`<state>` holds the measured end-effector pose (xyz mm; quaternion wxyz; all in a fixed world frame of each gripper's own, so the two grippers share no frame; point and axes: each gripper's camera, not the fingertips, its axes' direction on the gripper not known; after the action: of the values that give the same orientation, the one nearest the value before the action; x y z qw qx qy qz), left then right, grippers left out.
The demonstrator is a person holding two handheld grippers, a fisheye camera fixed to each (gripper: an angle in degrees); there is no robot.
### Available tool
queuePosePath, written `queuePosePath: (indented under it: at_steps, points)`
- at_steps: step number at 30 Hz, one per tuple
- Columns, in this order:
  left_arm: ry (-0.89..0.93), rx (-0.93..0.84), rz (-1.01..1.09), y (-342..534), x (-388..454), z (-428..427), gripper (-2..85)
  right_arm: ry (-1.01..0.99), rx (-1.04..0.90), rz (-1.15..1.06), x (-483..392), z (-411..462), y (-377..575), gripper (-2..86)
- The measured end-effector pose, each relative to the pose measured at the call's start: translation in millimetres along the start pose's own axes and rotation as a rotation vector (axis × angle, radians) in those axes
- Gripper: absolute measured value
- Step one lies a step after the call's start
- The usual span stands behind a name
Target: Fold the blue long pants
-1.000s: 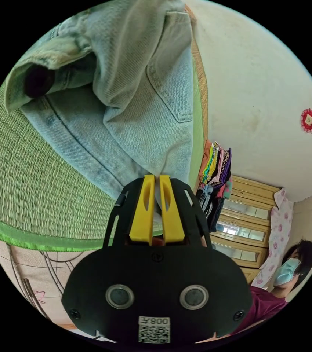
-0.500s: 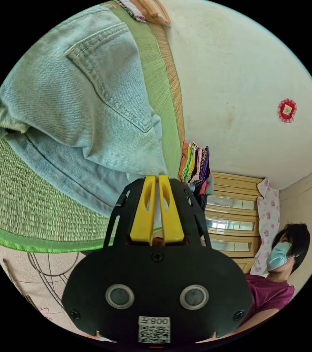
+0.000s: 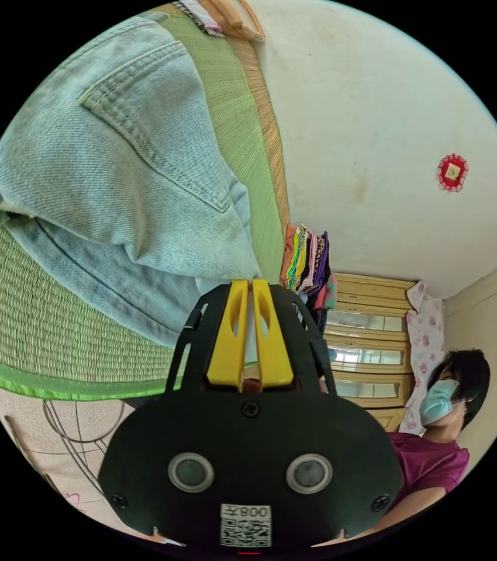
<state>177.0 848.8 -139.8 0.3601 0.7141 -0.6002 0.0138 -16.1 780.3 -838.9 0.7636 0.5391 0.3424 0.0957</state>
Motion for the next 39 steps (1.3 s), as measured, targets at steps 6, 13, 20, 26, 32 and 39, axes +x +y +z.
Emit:
queuePosePath:
  at_steps: [6, 13, 20, 26, 32, 39]
  points:
    - [0.001, 0.0, 0.003, -11.2, -1.9, -1.1, 1.1, 0.073, 0.024, -0.04, -10.9, -13.5, 5.6, 5.7]
    - [0.002, 0.003, -0.006, -25.1, -7.2, -1.3, 1.1, 0.088, 0.051, -0.069, -22.1, -12.5, 6.2, 6.8]
    - [-0.005, 0.001, -0.004, -42.4, -11.5, -3.7, 1.1, 0.118, 0.03, -0.063, -35.3, -1.7, 2.2, 5.4]
    - [0.0, -0.001, 0.005, -55.0, -12.6, -9.4, 1.0, 0.141, 0.016, -0.073, -49.5, -0.6, 7.3, 0.9]
    - [0.005, -0.005, 0.055, -66.0, -1.9, -22.0, 0.9, 0.126, 0.002, -0.147, -75.9, -14.3, 17.1, 0.2]
    - [-0.011, 0.054, 0.259, -103.3, 54.6, -50.1, 0.7, -0.107, 0.096, -0.283, -142.7, -61.0, 21.2, 0.1]
